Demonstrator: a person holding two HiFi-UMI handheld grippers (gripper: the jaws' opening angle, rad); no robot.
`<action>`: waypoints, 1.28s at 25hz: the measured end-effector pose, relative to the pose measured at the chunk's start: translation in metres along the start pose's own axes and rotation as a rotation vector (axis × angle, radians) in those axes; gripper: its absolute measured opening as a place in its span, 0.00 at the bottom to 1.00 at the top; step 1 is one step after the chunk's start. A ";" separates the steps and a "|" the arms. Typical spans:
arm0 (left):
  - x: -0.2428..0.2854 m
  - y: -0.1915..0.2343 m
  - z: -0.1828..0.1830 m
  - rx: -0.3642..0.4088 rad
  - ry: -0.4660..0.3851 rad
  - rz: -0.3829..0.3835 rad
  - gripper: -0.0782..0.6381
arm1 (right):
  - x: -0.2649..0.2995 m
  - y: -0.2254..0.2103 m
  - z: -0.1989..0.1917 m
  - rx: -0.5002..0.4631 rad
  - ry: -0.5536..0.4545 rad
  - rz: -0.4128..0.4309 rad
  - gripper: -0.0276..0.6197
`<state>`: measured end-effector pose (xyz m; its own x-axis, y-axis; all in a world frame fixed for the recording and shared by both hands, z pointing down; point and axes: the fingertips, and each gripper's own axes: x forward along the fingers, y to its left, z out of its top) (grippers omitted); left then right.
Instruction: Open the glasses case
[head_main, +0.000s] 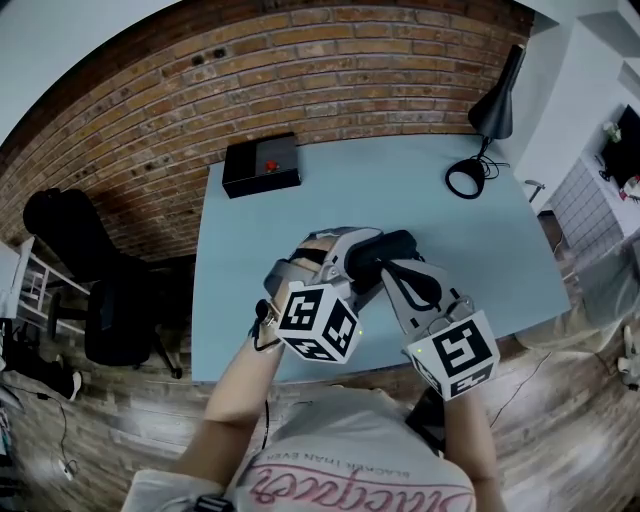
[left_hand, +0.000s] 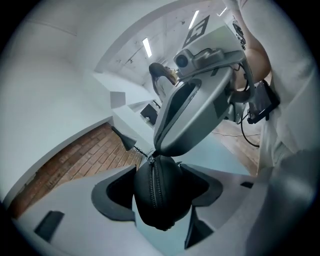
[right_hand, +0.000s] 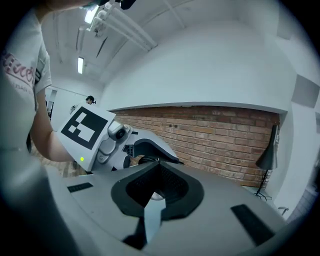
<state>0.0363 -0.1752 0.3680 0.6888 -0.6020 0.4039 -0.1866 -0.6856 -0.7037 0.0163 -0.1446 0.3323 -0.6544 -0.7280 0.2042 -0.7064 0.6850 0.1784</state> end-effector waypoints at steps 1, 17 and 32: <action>-0.001 0.001 0.000 -0.004 -0.007 0.006 0.51 | -0.001 -0.002 -0.001 0.013 0.006 -0.012 0.07; -0.032 0.013 0.017 -0.213 -0.222 0.009 0.51 | -0.018 -0.053 -0.018 0.192 0.031 -0.175 0.07; -0.055 0.020 0.027 -0.370 -0.405 0.003 0.50 | -0.016 -0.070 -0.040 0.244 0.063 -0.207 0.07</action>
<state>0.0131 -0.1446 0.3159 0.8890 -0.4483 0.0935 -0.3723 -0.8263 -0.4226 0.0871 -0.1803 0.3550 -0.4772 -0.8432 0.2477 -0.8717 0.4899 -0.0117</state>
